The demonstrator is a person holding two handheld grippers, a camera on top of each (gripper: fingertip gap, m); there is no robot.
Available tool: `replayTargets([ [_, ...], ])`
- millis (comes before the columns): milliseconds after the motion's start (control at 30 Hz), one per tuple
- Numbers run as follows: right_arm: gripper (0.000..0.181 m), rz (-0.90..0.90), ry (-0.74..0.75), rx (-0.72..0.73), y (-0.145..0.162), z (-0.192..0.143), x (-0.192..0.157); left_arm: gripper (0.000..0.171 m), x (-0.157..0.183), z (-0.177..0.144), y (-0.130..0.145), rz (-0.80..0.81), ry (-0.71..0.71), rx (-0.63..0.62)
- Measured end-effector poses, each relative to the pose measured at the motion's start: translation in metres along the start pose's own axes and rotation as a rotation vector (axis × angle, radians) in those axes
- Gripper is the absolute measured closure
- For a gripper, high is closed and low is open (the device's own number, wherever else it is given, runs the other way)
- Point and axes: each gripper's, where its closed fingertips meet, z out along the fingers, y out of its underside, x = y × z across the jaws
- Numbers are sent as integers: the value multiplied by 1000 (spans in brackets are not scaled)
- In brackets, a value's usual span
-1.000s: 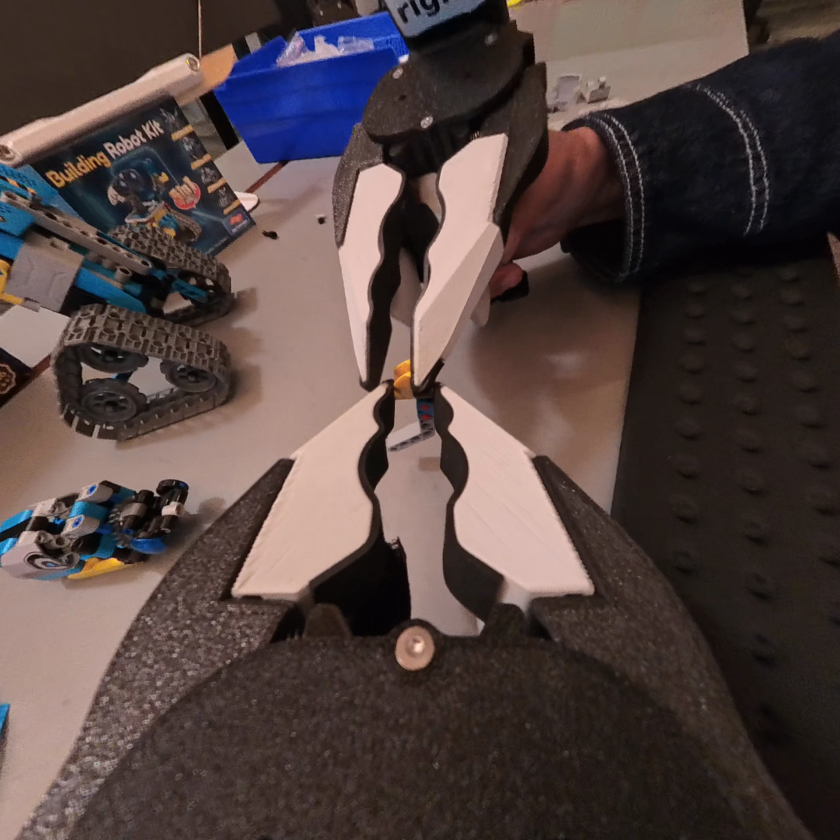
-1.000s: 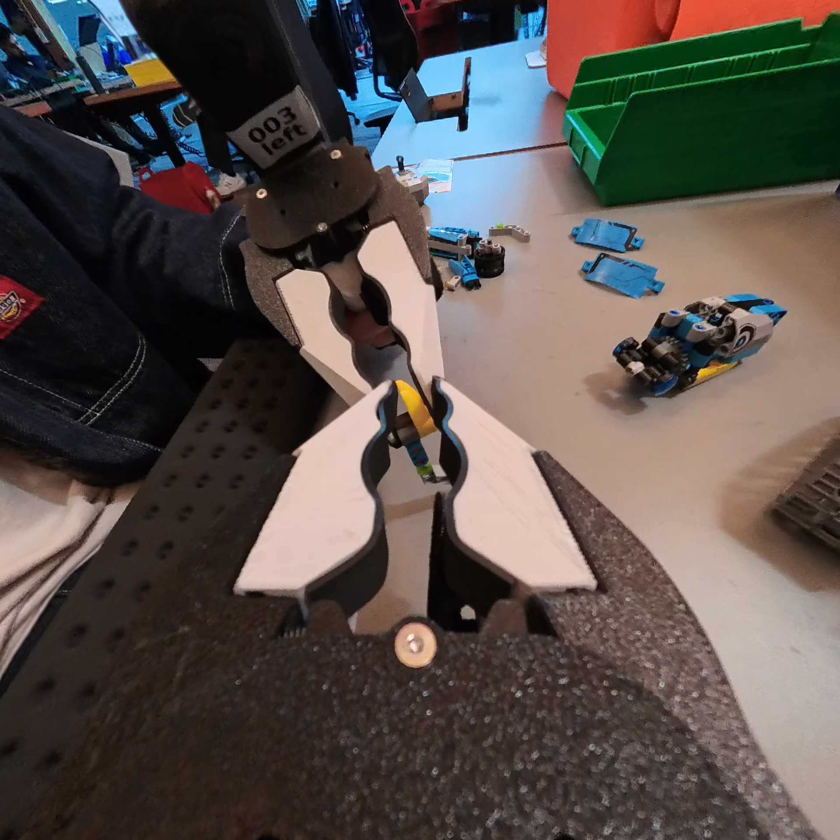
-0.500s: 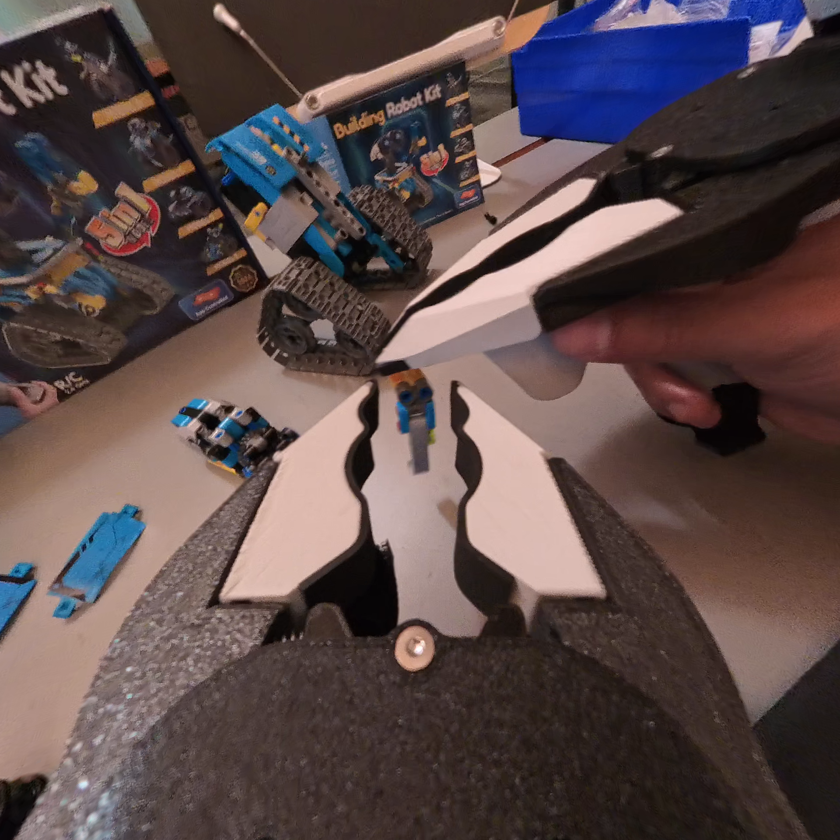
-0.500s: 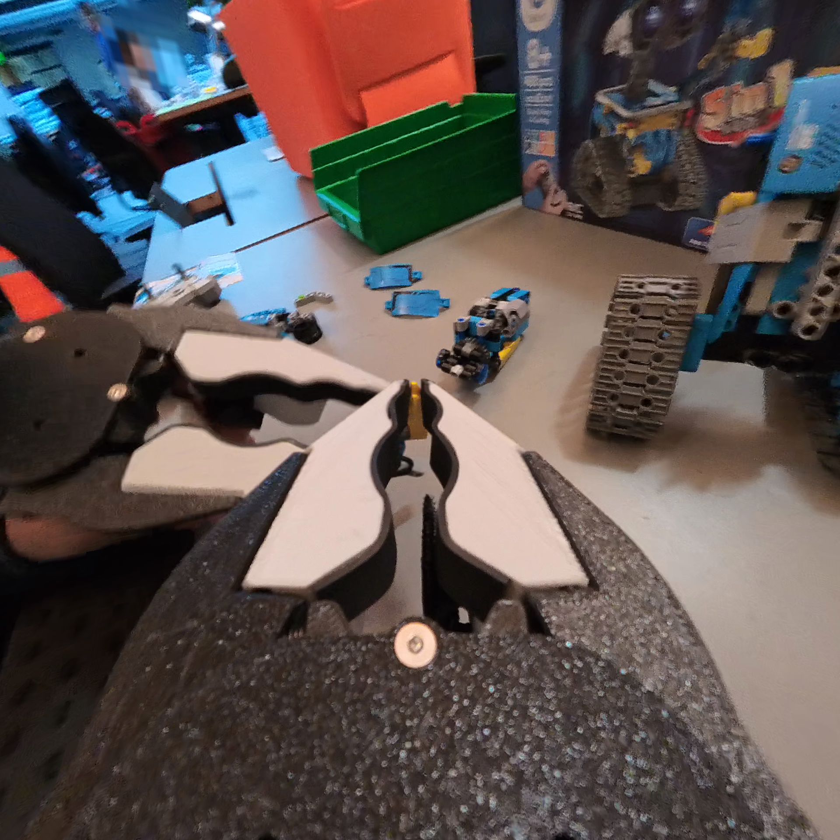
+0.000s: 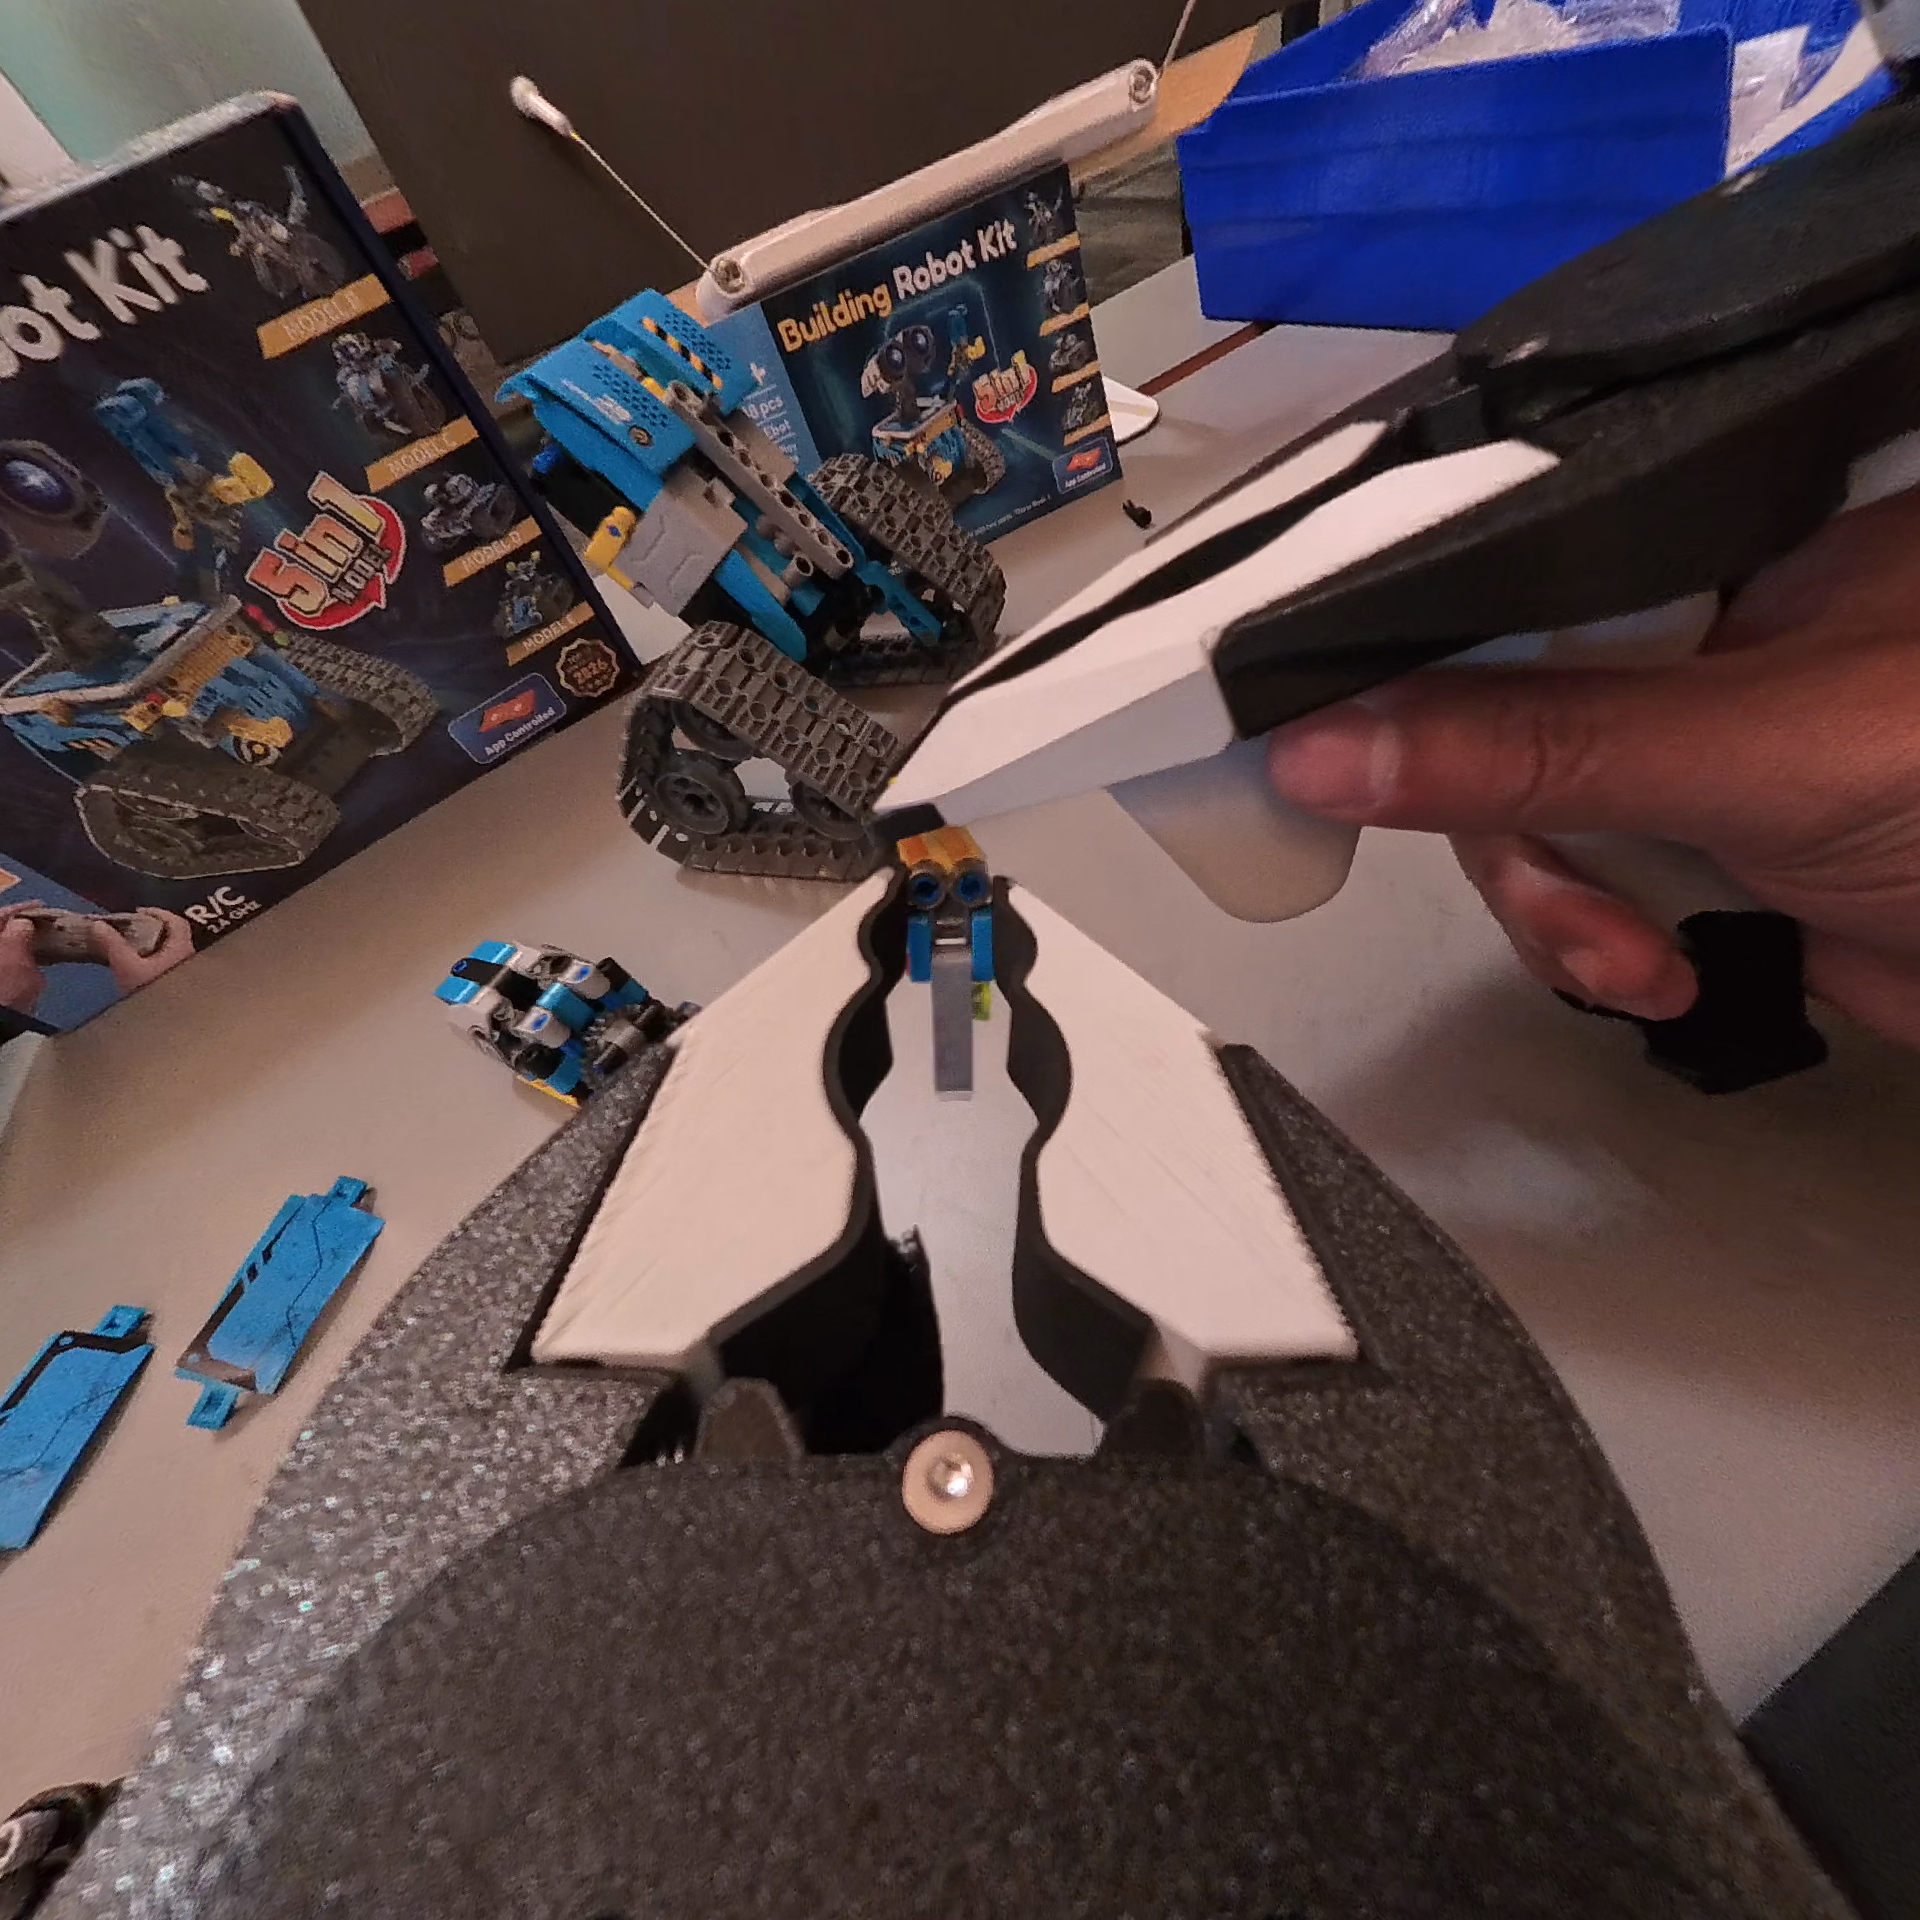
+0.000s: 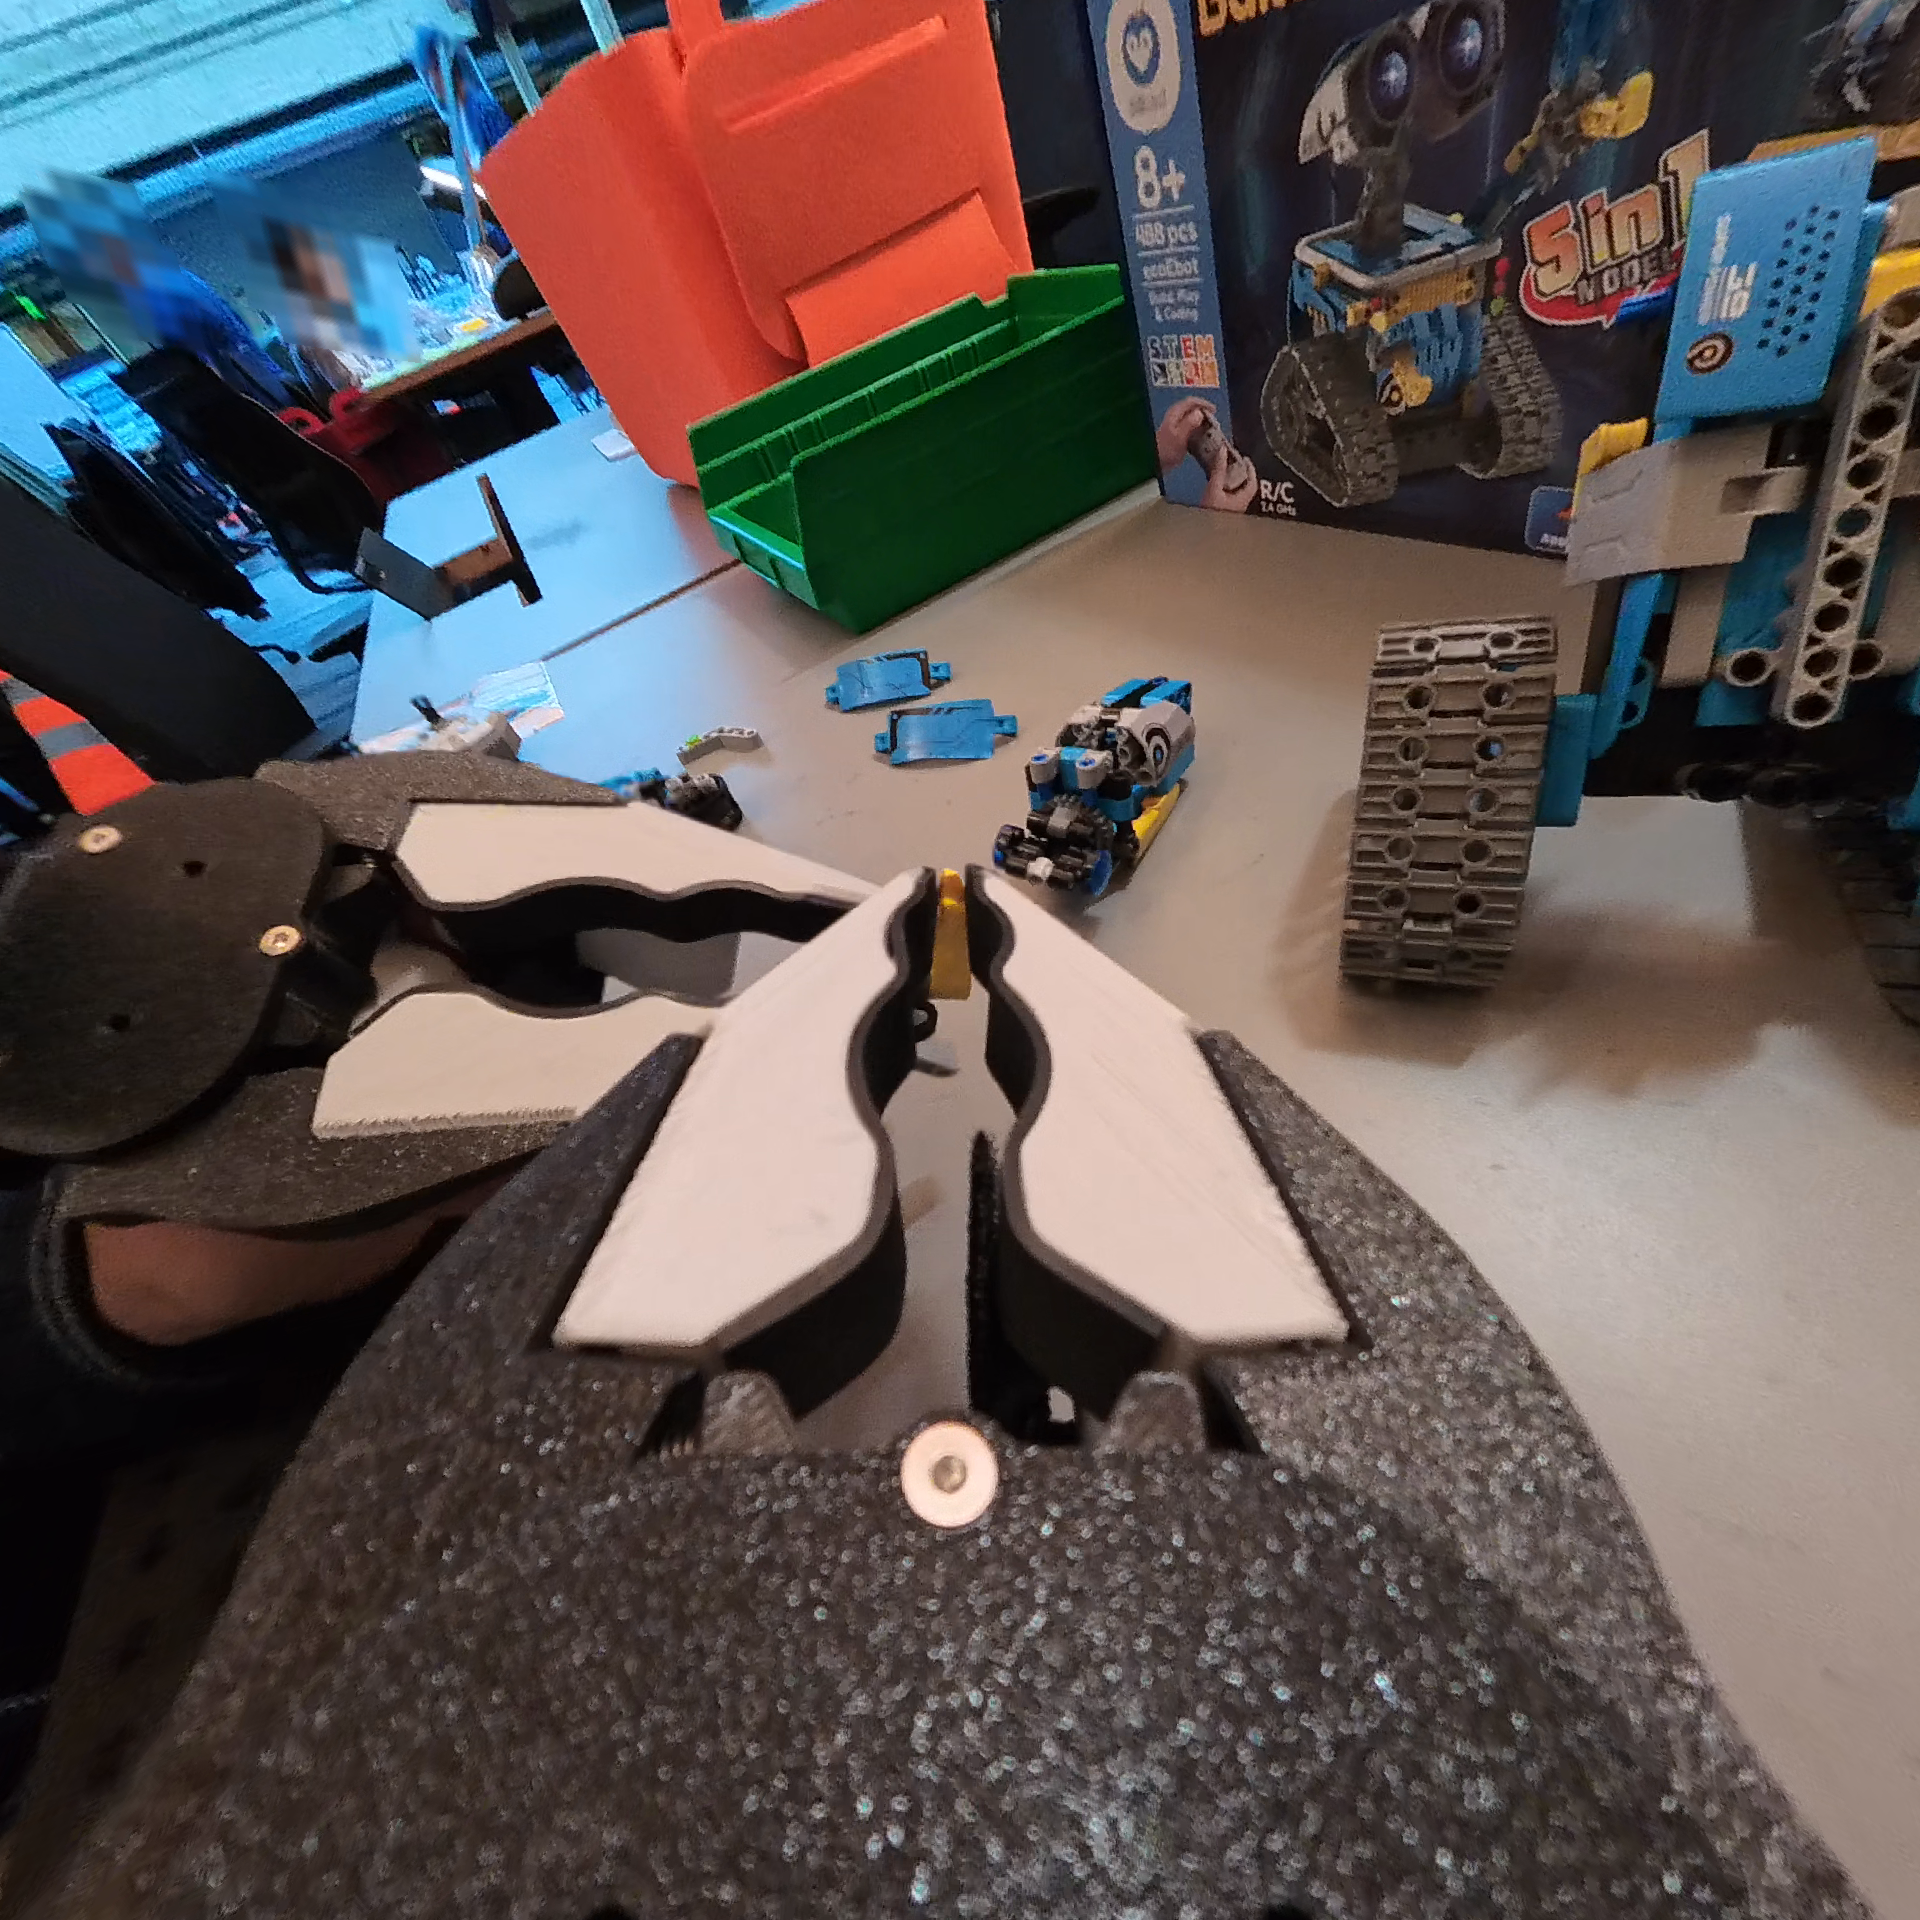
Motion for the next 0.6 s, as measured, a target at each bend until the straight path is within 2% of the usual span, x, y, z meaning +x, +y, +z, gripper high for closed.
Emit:
replayTargets([
  [133, 176, 109, -66, 16, 1, 1, -4, 159, -4, -2, -4, 31, -37, 17],
  [267, 177, 271, -204, 85, -8, -5, -10, 159, -3, -10, -17, 62, -54, 81],
  [400, 178, 245, -163, 87, -8, 0, -11, 160, -8, -13, -19, 25, -64, 95],
  [600, 178, 428, -234, 80, -4, 4, -10, 160, -10, -13, -18, 51, -91, 90],
])
